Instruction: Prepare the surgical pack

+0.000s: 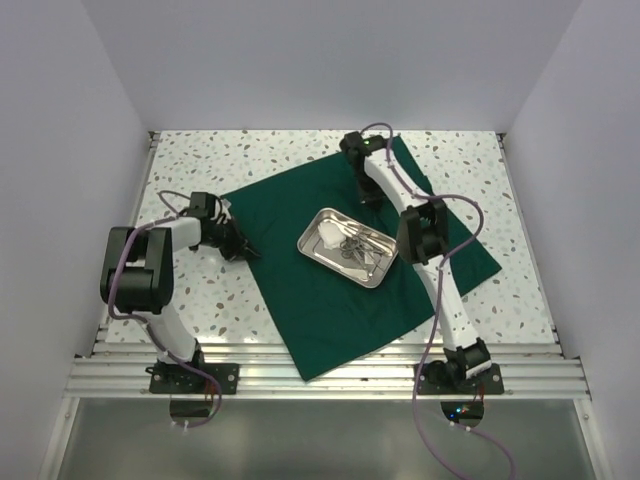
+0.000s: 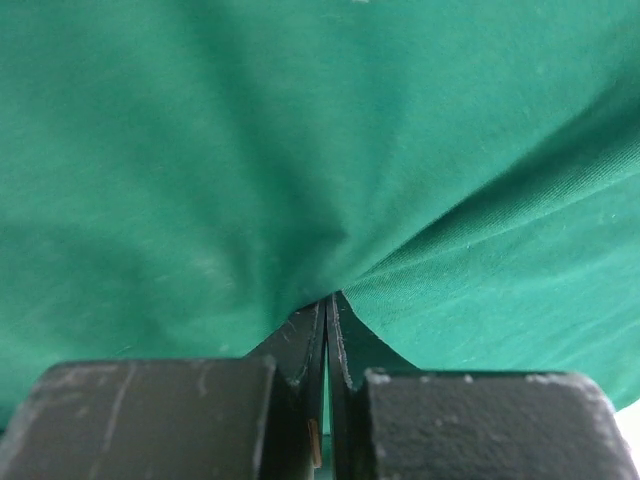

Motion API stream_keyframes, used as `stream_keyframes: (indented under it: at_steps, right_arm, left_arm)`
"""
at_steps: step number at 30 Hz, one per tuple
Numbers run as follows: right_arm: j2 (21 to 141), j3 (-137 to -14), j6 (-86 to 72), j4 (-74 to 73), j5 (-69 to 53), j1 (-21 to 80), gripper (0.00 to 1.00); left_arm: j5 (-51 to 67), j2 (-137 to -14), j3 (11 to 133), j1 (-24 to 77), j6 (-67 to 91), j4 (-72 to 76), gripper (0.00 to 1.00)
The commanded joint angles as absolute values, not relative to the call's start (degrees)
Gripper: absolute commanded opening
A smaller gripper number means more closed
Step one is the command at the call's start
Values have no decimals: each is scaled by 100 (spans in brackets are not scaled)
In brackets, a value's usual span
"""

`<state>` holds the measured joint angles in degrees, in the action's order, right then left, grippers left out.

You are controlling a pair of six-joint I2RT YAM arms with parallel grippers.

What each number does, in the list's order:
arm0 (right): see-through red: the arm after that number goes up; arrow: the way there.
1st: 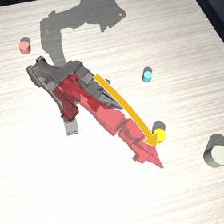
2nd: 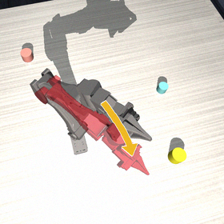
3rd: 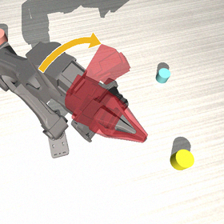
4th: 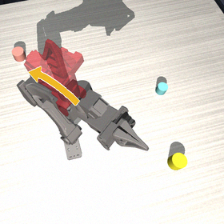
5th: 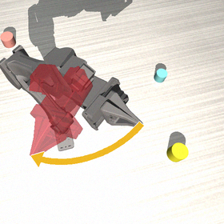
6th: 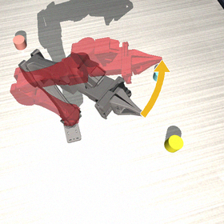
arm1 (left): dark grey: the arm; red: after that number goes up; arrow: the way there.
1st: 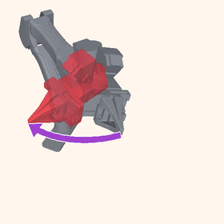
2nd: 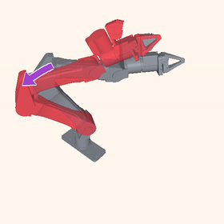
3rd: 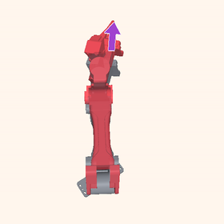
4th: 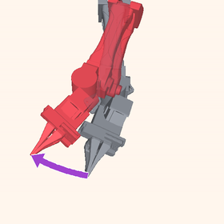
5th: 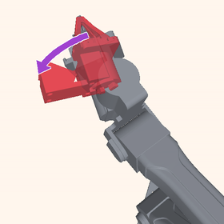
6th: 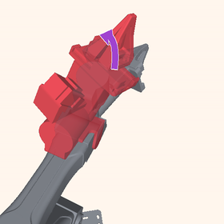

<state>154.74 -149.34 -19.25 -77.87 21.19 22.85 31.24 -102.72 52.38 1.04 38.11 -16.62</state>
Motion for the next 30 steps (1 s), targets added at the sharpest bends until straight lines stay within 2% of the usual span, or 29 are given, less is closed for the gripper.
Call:
stream_keyframes:
  at_steps: [1, 5, 7, 9, 15, 17, 18, 21, 24, 25, 30]
  right_arm:
    - [15980, -14426, -2013, -6813, 1029, 2654, 0]
    - [15672, -14413, -1784, -6451, 1011, 2725, 1]
    - [15470, -14598, -1880, -6512, 985, 2559, 7]
    - [14909, -14468, -2204, -6539, 906, 2322, 11]
    - [13045, -12351, -2505, -6319, 536, 1171, 14]
    - [12658, -11534, -2409, -6241, 632, 1020, 15]
    - [12291, -10905, -2286, -6136, 650, 872, 15]
    - [11858, -10092, -2163, -5863, 703, 573, 14]
    - [11742, -9327, -2040, -5538, 686, 440, 12]
    - [11768, -9099, -2022, -5468, 677, 431, 11]
    - [12163, -8719, -2250, -5142, 509, 431, 8]
  left_arm:
    - [2312, -9836, 4896, 79, 3245, -2302, 0]
    - [2093, -8888, 5096, 88, 2945, -1935, 0]
    - [2022, -8903, 5386, 88, 2866, -1733, 3]
    - [2213, -9367, 5931, 97, 2900, -1592, 12]
    - [2997, -11511, 7697, 263, 2953, -1730, 22]
    - [3128, -12195, 8365, 281, 2953, -2029, 21]
    - [3129, -12356, 8498, 290, 3005, -2213, 20]
    - [2840, -12743, 8727, 246, 3102, -2539, 16]
    - [2593, -12972, 8824, 80, 3225, -3048, 4]
    - [2584, -12973, 8641, 9, 3260, -3102, 0]
    - [2189, -12235, 7517, -535, 3402, -2848, 0]
